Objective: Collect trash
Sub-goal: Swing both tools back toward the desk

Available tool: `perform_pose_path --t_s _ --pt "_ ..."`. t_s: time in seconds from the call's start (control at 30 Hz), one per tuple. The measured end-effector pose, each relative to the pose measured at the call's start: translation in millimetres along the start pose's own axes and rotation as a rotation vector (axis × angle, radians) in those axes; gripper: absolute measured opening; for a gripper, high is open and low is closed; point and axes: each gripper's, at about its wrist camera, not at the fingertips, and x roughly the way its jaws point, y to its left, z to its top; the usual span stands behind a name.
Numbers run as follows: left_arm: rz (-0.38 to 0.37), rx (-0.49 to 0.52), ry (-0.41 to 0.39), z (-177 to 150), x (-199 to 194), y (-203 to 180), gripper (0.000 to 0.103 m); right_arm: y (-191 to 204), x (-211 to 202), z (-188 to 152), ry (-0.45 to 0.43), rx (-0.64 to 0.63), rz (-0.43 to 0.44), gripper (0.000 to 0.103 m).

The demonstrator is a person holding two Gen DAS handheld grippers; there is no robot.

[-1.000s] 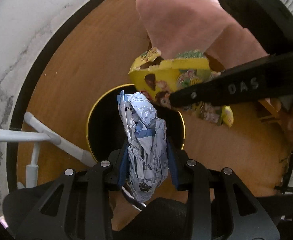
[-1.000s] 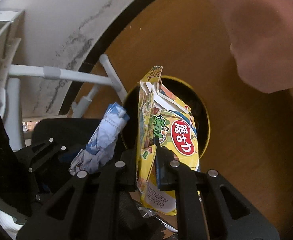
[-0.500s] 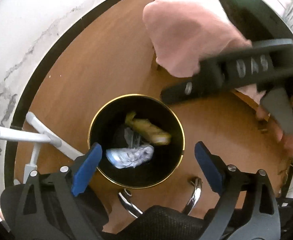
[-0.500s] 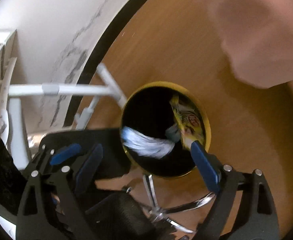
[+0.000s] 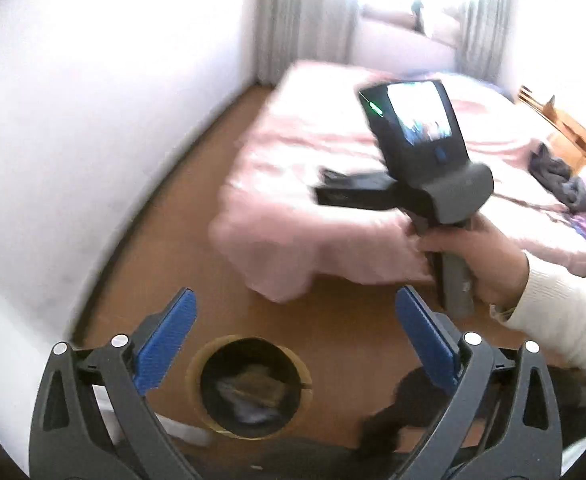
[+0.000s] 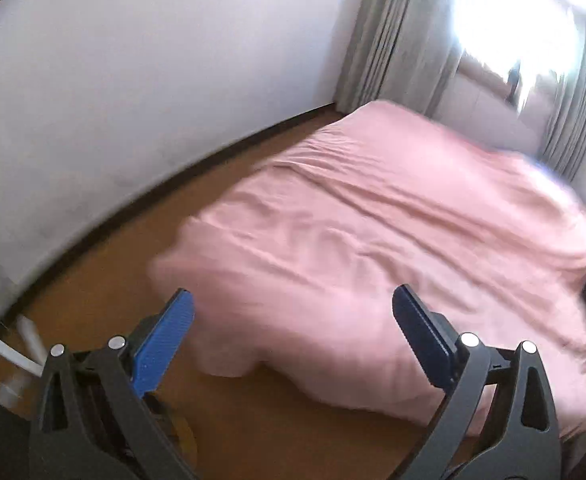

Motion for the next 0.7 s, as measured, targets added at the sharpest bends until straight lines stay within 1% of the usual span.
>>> perform_pose_path --t_s 0.03,0.07,0.13,0.2,0.23,0.3,0.33,0.4,0.43,0.5,0.57,0.6,0.63,0.7 --pt "0.040 -0.006 -0.021 -4 -17 16 0.096 5 -7 5 -0.004 0.018 0.030 0.096" --pt "0.104 -0.036 -0.047 -10 -43 38 0.096 16 -18 11 -0.026 0.027 0.051 0.096" --pt "0.218 -0.136 -0.084 -23 -88 77 0.097 48 -39 23 -0.078 0.008 0.096 0.096" --pt "0.379 -0.279 -0.096 -52 -138 133 0.097 95 -61 35 -0.121 -0.043 0.184 0.096" --pt "0.455 -0.335 -0.095 -63 -157 154 0.097 125 -77 41 -0.142 -0.083 0.259 0.096" --pt "0.639 -0.470 -0.080 -107 -213 201 0.097 167 -98 47 -0.176 -0.140 0.368 0.096" --pt "0.693 -0.516 -0.073 -124 -231 215 0.097 200 -115 46 -0.197 -0.185 0.443 0.096" --pt "0.840 -0.659 -0.036 -176 -278 248 0.097 249 -136 43 -0.204 -0.248 0.539 0.096" --pt "0.889 -0.716 -0.019 -198 -297 259 0.097 281 -151 38 -0.201 -0.288 0.611 0.096" --pt "0.969 -0.830 0.011 -245 -332 276 0.097 322 -170 27 -0.183 -0.321 0.698 0.096" --pt "1.014 -0.902 0.028 -283 -360 286 0.097 368 -193 14 -0.149 -0.345 0.794 0.096" --pt "1.017 -0.921 0.030 -293 -368 287 0.096 386 -202 9 -0.133 -0.357 0.836 0.096" --pt "1.013 -0.949 0.029 -307 -376 291 0.097 411 -213 -1 -0.105 -0.383 0.900 0.096" --pt "0.994 -0.977 0.025 -326 -387 300 0.097 444 -226 -17 -0.059 -0.429 0.972 0.096"
